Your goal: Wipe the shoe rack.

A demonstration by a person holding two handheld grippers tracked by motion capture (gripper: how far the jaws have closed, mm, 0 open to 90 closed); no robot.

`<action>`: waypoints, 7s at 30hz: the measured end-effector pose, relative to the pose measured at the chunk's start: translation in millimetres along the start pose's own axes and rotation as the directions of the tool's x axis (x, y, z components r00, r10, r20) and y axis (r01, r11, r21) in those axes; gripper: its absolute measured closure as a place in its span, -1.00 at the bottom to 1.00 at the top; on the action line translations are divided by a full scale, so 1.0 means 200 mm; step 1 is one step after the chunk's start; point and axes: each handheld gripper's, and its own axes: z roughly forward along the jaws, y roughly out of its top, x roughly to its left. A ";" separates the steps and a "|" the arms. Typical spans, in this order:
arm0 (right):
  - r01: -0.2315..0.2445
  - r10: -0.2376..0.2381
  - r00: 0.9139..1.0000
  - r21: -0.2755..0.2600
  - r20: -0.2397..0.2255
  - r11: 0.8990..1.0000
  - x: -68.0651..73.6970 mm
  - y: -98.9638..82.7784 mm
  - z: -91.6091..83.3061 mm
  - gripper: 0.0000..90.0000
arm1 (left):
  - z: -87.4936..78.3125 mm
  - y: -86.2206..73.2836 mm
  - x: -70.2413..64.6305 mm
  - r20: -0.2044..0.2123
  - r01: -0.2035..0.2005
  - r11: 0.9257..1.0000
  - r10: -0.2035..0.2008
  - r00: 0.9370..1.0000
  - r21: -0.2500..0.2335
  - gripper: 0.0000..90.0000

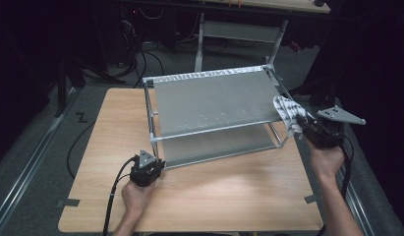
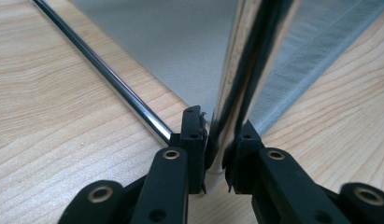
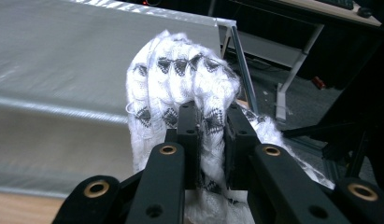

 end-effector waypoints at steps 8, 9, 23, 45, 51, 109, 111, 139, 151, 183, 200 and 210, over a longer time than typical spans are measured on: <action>-0.005 0.004 0.999 0.022 0.037 1.000 0.00 0.05 0.14 0.77 | 0.00 0.00 0.00 0.000 -0.001 1.000 0.001 1.000 0.000 0.76; -0.005 0.004 0.999 0.017 0.042 1.000 0.00 0.06 0.14 0.77 | 0.00 0.00 0.00 0.001 0.000 1.000 0.000 1.000 0.000 0.76; 0.005 -0.007 0.999 0.046 0.049 0.999 0.01 0.08 0.26 0.72 | 0.00 0.00 0.00 0.002 0.001 1.000 -0.001 1.000 0.000 0.76; -0.002 0.003 0.999 0.017 -0.036 1.000 0.11 -0.01 0.29 0.57 | 0.03 0.03 -0.02 0.007 -0.018 1.000 0.018 1.000 0.021 0.77; 0.029 -0.028 0.998 0.011 -0.052 1.000 0.17 0.00 0.29 0.61 | 0.05 0.05 -0.04 0.012 -0.028 0.999 0.028 1.000 0.031 0.77; 0.148 -0.149 0.980 -0.018 -0.129 0.989 0.47 0.06 0.33 0.61 | 0.18 0.12 -0.13 0.038 -0.047 0.999 0.046 0.998 0.006 0.77; 0.134 -0.135 0.982 -0.015 -0.132 0.991 0.44 0.06 0.33 0.63 | 0.18 0.12 -0.12 0.039 -0.044 0.999 0.044 0.998 0.006 0.77; -0.027 0.016 0.989 0.072 0.144 0.997 -0.07 0.01 0.33 0.69 | 0.18 0.12 -0.12 0.061 -0.034 0.999 0.034 0.998 0.006 0.76; 0.106 -0.105 0.994 0.023 -0.026 0.994 0.26 0.03 0.30 0.68 | 0.21 0.16 -0.13 0.056 -0.062 0.997 0.060 0.997 0.038 0.77; 0.203 -0.213 0.945 -0.065 -0.250 0.977 0.71 0.09 0.30 0.58 | 0.27 0.18 -0.18 0.058 -0.056 0.998 0.056 0.997 0.010 0.77; 0.222 -0.231 0.903 -0.067 -0.363 0.973 0.88 0.14 0.31 0.60 | 0.27 0.17 -0.19 0.057 -0.054 0.998 0.053 0.997 0.009 0.76; 0.251 -0.265 0.867 -0.090 -0.421 0.964 1.04 0.18 0.32 0.65 | 0.27 0.17 -0.18 0.062 -0.052 0.999 0.052 0.997 0.007 0.76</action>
